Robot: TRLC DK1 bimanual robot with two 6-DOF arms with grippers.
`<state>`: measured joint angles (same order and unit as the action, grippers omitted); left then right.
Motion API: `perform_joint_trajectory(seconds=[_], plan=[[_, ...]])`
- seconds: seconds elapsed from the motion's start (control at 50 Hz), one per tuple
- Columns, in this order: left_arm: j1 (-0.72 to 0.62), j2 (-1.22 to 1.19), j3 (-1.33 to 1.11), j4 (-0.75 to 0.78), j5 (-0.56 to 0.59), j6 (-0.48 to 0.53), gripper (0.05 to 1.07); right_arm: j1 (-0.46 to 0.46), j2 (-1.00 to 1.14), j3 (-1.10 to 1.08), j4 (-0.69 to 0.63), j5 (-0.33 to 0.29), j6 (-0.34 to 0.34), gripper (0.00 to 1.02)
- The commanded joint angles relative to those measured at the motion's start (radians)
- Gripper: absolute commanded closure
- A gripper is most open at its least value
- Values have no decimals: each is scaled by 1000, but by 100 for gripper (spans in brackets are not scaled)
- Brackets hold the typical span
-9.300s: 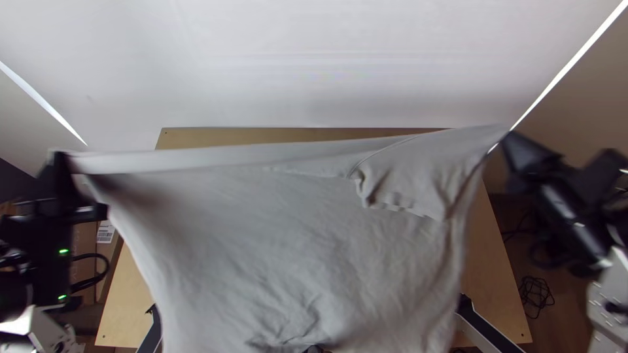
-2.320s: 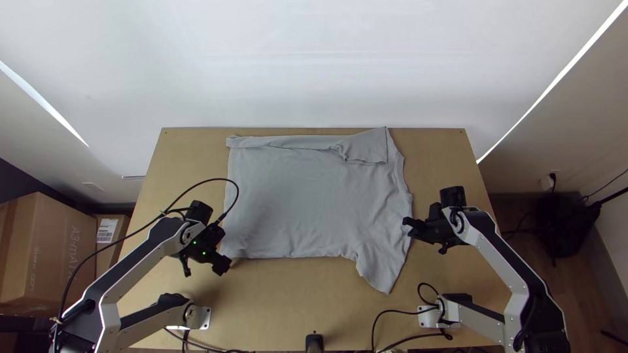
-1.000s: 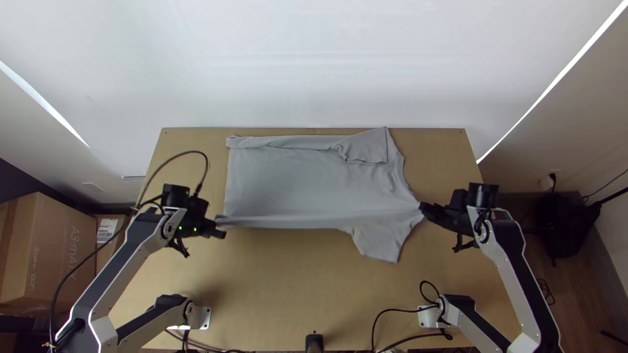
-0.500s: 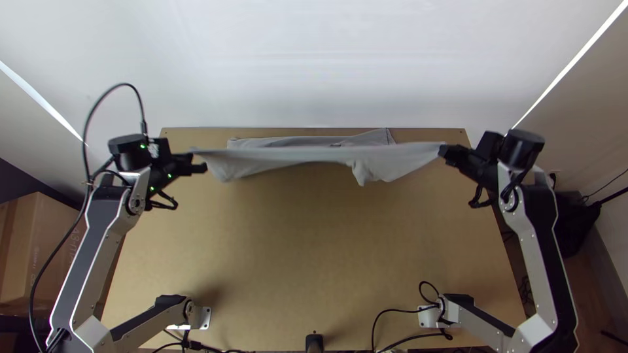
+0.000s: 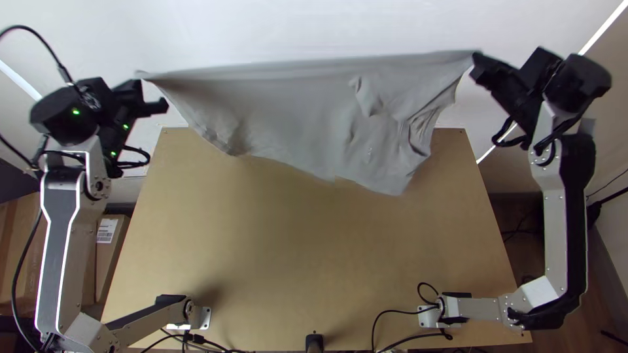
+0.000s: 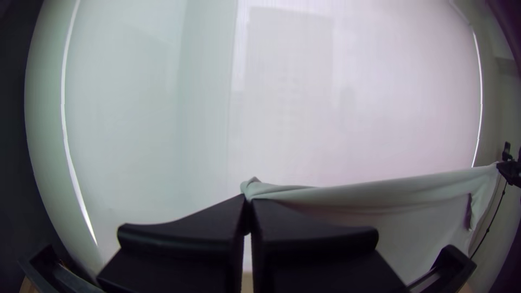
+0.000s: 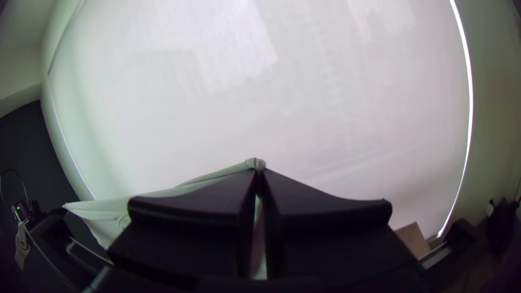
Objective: Fold the t-shirt
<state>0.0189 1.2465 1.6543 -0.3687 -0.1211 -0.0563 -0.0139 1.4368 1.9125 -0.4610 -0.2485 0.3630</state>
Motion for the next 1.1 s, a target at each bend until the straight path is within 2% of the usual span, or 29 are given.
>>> perform_joint_trajectory(seconds=[0.0,0.3,0.58,0.74,0.98,1.08], plan=[[36,1,130,45,-84,-8,105,-31,27,135,31,89,27,100],[36,-67,286,51,-92,23,105,-40,-115,218,30,98,40,100],[36,-274,294,83,-92,30,105,-40,-378,169,30,97,67,100],[35,-378,282,82,-92,21,105,-8,-492,154,18,98,71,100],[19,-475,188,25,-94,-20,105,-6,-520,138,-33,97,145,100],[-14,-502,105,-10,-88,-34,105,12,-523,65,-39,95,168,100]])
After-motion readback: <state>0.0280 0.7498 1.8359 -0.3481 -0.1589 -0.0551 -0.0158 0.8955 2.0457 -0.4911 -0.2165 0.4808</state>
